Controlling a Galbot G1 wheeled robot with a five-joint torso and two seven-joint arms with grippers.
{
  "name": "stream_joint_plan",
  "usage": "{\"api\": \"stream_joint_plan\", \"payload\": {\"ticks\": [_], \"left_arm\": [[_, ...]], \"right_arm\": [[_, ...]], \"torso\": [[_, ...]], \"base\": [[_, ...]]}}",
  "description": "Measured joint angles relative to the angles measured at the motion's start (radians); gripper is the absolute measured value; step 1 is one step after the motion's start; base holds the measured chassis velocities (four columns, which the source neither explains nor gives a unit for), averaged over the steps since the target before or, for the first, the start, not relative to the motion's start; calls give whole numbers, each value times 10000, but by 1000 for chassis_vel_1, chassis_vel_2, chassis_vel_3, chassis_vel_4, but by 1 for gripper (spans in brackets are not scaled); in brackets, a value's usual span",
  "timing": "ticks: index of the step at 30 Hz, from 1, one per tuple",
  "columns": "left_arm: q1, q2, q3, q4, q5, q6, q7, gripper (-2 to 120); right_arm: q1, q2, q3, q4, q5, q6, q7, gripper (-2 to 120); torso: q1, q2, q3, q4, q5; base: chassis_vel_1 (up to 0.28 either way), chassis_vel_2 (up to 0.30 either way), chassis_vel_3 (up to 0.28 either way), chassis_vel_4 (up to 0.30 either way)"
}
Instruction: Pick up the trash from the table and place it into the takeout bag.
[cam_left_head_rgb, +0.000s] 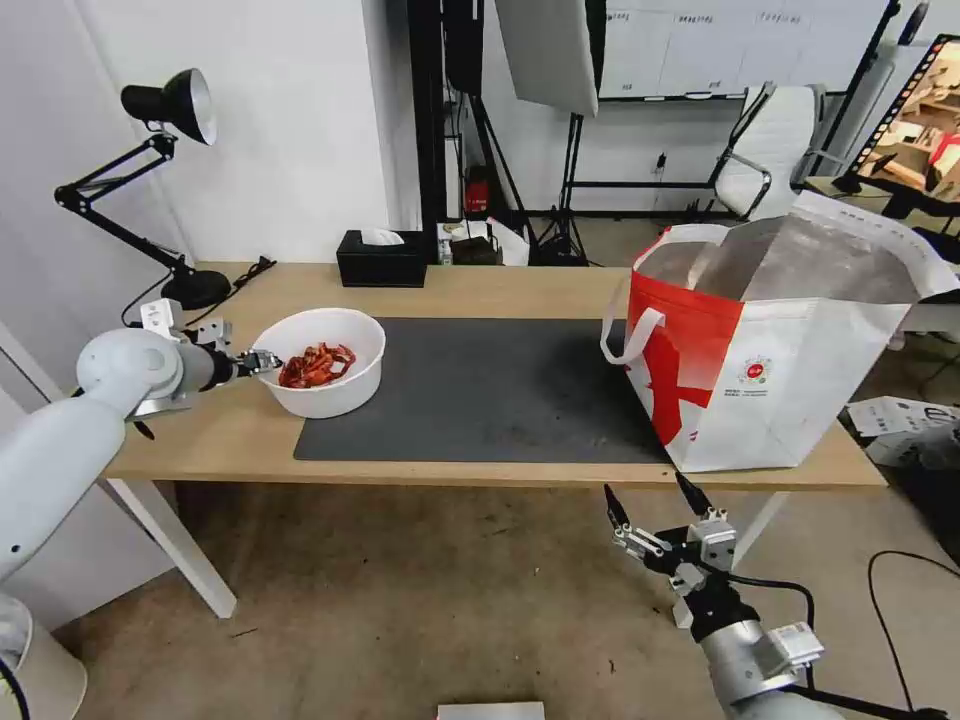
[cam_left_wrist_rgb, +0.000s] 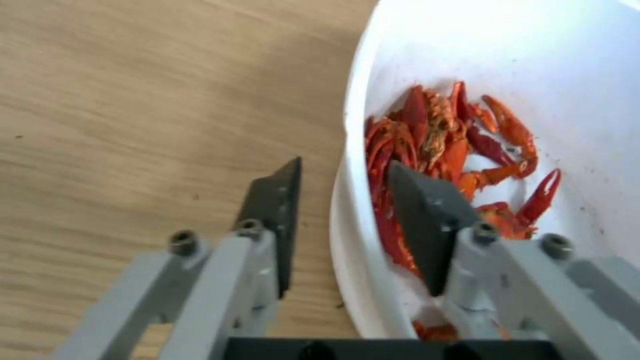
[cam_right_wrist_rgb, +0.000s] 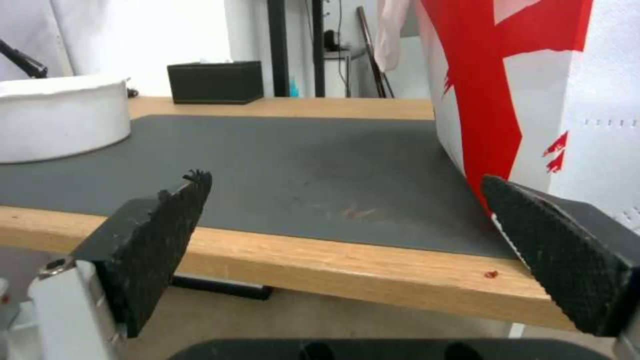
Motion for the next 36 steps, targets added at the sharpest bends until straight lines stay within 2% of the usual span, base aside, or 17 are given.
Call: {"api": "stream_joint_plan", "payload": {"ticks": [9, 13, 16, 17, 18, 21, 22, 25, 29, 36], "left_arm": [[89, 30, -58, -259, -56, -211, -26, 0], [124, 55, -97, -326, -69, -444, -30, 0], [245, 9, -317, -769, 691, -1553, -15, 0], [245, 9, -317, -769, 691, -1553, -15, 0], [271, -12, -377, -1076, 1202, -2173, -2, 0], [271, -117, -423, -1748, 2307, -3417, 119, 0], [271, -117, -423, -1748, 2307, -3417, 119, 0], [192, -196, -212, -2145, 3494, -4408, 521, 0], [211, -188, -83, -2337, 4035, -4623, 751, 0], [318, -45, -90, -2572, 3764, -4537, 810, 0]], "right_arm": [[0, 1, -1, 0, 0, 0, 0, 100], [0, 0, 0, 0, 0, 0, 0, 100], [0, 0, 0, 0, 0, 0, 0, 100], [0, 0, 0, 0, 0, 0, 0, 100], [0, 0, 0, 0, 0, 0, 0, 100], [0, 0, 0, 0, 0, 0, 0, 100], [0, 0, 0, 0, 0, 0, 0, 100], [0, 0, 0, 0, 0, 0, 0, 100], [0, 0, 0, 1, 0, 0, 0, 100], [0, 0, 0, 0, 0, 0, -1, 100]], "torso": [[0, 0, 0, -1, 0], [0, 0, 0, 0, 0], [0, 1, 1, 0, -1], [0, 1, 1, 0, -1], [0, 1, 0, 1, -1], [0, 2, 0, 0, 1], [0, 2, 0, 0, 1], [0, 2, 0, -1, 2], [0, 2, 0, -2, 1], [0, 1, 1, 1, -2]], "base": [[0, 0, 0, 0], [0, 0, 0, 0], [0, 0, 0, 0], [0, 0, 0, 0], [0, 0, 0, 0], [0, 0, 0, 0], [0, 0, 0, 0], [0, 0, 0, 0], [0, 0, 0, 0], [0, 0, 0, 0]]}}
